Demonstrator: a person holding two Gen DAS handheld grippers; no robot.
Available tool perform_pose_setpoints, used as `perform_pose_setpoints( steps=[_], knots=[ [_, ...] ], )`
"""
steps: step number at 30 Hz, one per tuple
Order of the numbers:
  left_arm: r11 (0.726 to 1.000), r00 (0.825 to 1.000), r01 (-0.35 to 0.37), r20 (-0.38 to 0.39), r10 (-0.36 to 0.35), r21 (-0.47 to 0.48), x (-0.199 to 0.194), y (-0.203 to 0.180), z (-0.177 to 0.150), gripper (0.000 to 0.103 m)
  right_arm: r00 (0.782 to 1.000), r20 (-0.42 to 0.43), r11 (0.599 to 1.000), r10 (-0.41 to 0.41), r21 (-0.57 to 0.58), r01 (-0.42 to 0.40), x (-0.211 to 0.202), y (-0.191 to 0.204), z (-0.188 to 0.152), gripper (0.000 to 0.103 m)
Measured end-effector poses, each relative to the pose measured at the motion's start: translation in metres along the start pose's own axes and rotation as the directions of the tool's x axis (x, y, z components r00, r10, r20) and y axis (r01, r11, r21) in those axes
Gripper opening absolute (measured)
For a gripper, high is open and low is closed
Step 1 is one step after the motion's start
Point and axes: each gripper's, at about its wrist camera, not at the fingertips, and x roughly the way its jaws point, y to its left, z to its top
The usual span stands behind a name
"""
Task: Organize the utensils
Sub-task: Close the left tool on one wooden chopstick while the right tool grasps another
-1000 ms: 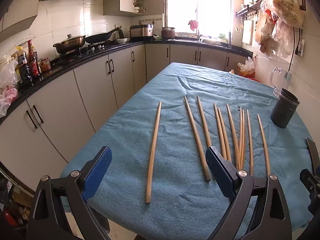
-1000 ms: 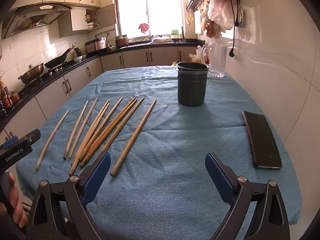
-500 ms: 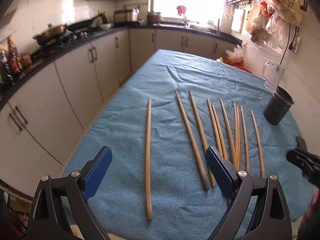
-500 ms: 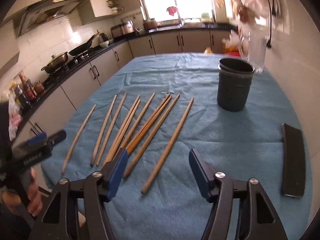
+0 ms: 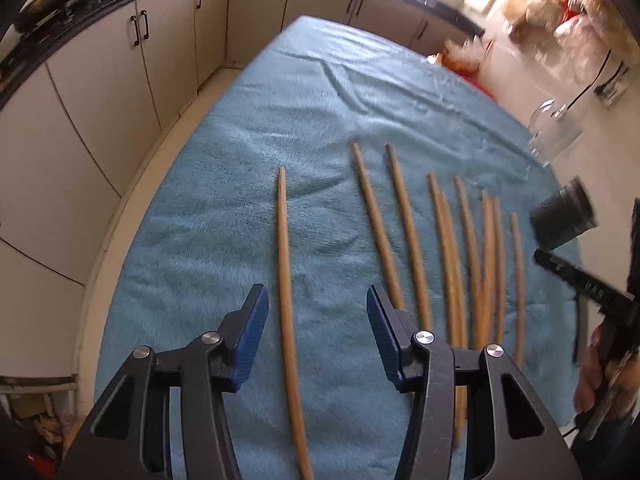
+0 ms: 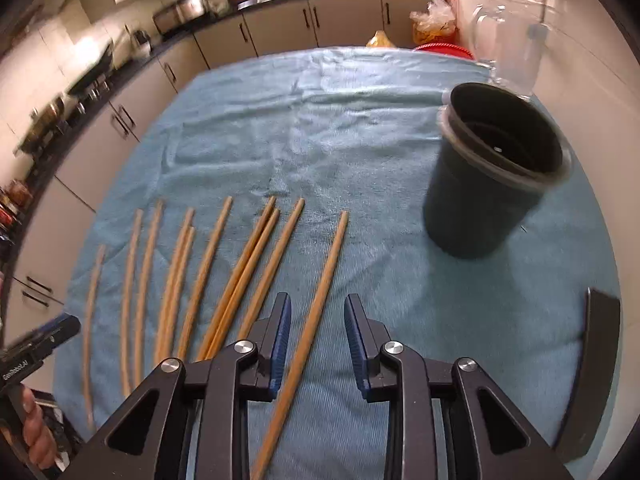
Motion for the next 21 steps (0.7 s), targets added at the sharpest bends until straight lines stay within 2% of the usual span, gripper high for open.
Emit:
perform_pose_setpoints(
  steps=[2,3,6,12,16,19,21],
  knots=[
    [1.0,1.0,0.0,-0.019,0.0,0.011,0.007,0.0,0.004,0.049,1.0,-0.013,1.0,-0.021,0.012,0.021,0.009,-0.001,0.006,0.029],
    [1.0,1.0,-0.007,-0.028,0.008,0.023,0.011,-0.001,0.004,0.043,0.999,-0.022,0.999,-0.037,0.003,0.037,0.014,0.0,0.008,0.028],
    [0.999,0.999,-0.025,-0.046,0.027,0.038,0.021,-0.002,0.007,0.036,0.998,-0.043,0.999,-0.05,0.001,0.05,0.024,-0.001,0.011,0.025],
    [0.997,0.997,-0.057,-0.053,0.06,0.061,0.029,-0.005,0.018,0.034,0.993,-0.08,0.996,-0.09,-0.034,0.087,0.039,0.003,0.014,0.023],
    [0.993,0.994,-0.093,-0.051,0.097,0.075,0.035,-0.012,0.026,0.031,0.992,-0.106,0.997,-0.068,-0.028,0.065,0.042,0.003,0.022,0.022],
    [0.991,0.992,-0.12,-0.041,0.123,0.064,0.037,-0.012,0.03,0.018,0.991,-0.119,0.998,-0.059,-0.028,0.056,0.044,0.003,0.026,0.012],
    [0.992,0.992,-0.115,-0.044,0.117,0.044,0.037,-0.009,0.032,0.006,0.992,-0.122,0.999,-0.039,-0.02,0.037,0.045,0.002,0.028,0.01]
  ],
)
